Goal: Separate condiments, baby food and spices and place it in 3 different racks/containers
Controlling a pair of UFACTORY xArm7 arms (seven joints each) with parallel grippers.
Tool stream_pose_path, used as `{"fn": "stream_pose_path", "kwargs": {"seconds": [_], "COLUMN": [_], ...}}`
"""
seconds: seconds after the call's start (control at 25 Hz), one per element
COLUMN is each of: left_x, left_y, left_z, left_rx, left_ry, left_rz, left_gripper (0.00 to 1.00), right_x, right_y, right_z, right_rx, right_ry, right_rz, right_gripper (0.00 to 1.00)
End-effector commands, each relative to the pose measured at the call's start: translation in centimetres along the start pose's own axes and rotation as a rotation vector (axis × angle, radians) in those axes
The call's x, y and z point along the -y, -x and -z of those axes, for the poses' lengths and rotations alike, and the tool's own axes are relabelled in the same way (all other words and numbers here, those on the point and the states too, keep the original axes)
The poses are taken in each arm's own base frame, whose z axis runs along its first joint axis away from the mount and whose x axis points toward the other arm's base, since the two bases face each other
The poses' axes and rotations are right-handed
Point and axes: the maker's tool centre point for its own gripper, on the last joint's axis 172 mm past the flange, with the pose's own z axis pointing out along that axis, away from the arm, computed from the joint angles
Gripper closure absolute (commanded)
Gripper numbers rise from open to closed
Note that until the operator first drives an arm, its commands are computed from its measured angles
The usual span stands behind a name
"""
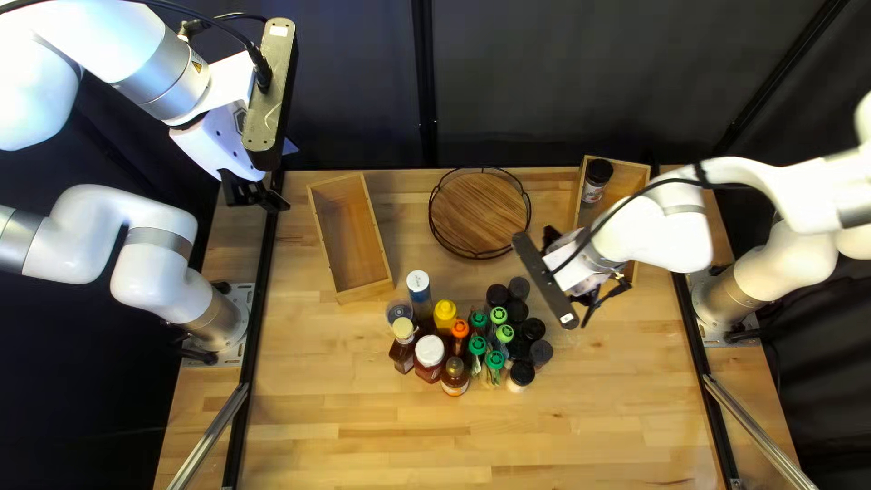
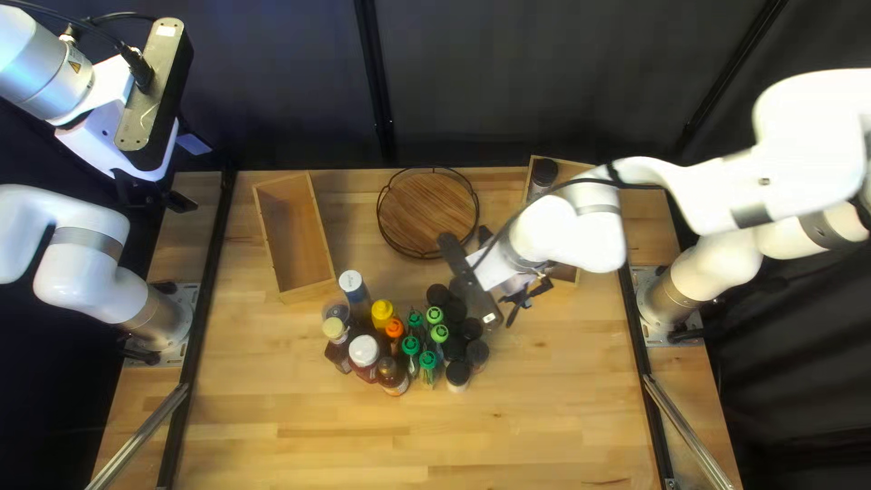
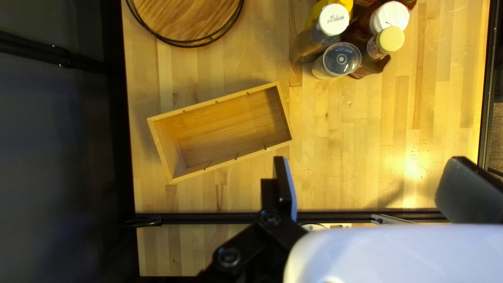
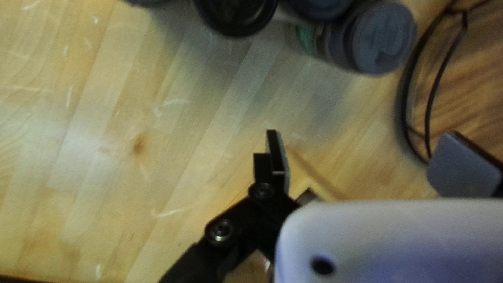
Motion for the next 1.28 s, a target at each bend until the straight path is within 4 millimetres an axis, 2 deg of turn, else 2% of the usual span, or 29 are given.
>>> {"fn": "stream_pose_path", "kwargs": {"seconds": [0.04,0.52,0.56,0.64,0.68,0.72,0.8,1.0,1.28], "left_x": [0.0,0.0,0.0,0.0,0.0,0.0,0.0,0.0,0.0], "left_y": [0.0,0.0,0.0,0.0,0.0,0.0,0.0,0.0,0.0], "left_z": [0.0,0.0,0.0,0.0,0.0,0.0,0.0,0.0,0.0], "left_rx": [0.000,0.000,0.000,0.000,0.000,0.000,0.000,0.000,0.000], "left_ry": [0.000,0.000,0.000,0.000,0.000,0.000,0.000,0.000,0.000], "left_rz": [0.000,0.000,0.000,0.000,0.000,0.000,0.000,0.000,0.000], "left_gripper": [0.00,0.00,0.00,0.00,0.00,0.00,0.00,0.00,0.00], "right_x": [-0.7,-1.3,-1.4,-1.3,-1.3,-1.1,-1.0,-0.6,0.9], "right_y": [-1.1,-2.0,-2.0,-2.1,-2.0,-1.9,-1.9,-1.3,1.8], "right_z": [-1.0,-3.0,-3.0,-3.1,-3.1,-3.2,-3.1,-2.3,1.4], "right_rx": [-0.005,-0.009,-0.009,-0.010,-0.009,-0.009,-0.009,-0.009,-0.003], "right_ry": [-0.020,-0.058,-0.059,-0.060,-0.060,-0.059,-0.057,-0.046,-0.016], "right_rz": [0.029,0.069,0.071,0.075,0.077,0.081,0.087,0.096,0.065], "right_gripper": [0.00,0.00,0.06,0.33,0.70,0.94,0.97,0.99,0.99]}}
